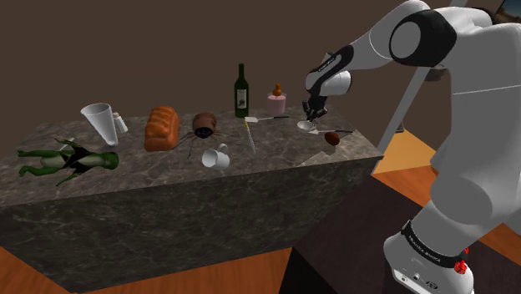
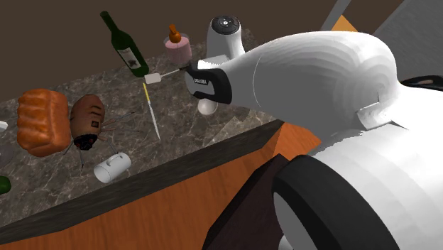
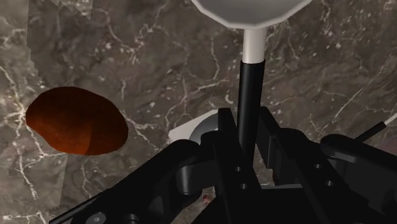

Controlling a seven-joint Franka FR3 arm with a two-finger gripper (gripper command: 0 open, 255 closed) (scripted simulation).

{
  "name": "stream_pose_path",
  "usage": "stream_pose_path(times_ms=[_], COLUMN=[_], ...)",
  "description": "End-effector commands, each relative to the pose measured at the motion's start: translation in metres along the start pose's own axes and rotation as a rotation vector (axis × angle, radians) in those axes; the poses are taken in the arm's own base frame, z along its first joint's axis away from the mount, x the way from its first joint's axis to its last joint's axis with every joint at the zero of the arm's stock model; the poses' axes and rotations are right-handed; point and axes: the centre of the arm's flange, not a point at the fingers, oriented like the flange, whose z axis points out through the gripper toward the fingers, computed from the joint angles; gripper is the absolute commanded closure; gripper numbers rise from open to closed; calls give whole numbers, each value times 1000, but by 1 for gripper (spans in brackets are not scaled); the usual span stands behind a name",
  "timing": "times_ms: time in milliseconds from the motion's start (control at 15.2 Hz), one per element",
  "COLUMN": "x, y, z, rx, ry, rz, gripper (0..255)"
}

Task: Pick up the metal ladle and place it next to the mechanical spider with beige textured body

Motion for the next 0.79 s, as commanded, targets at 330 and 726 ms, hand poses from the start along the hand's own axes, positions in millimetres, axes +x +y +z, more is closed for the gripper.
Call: stream_pose_path(times_ms=[330, 726], x=[5, 9], y=[-5, -10], z=[-37, -68], rx=[0, 0], ry=[0, 0], rz=[0, 0], gripper=[255, 255])
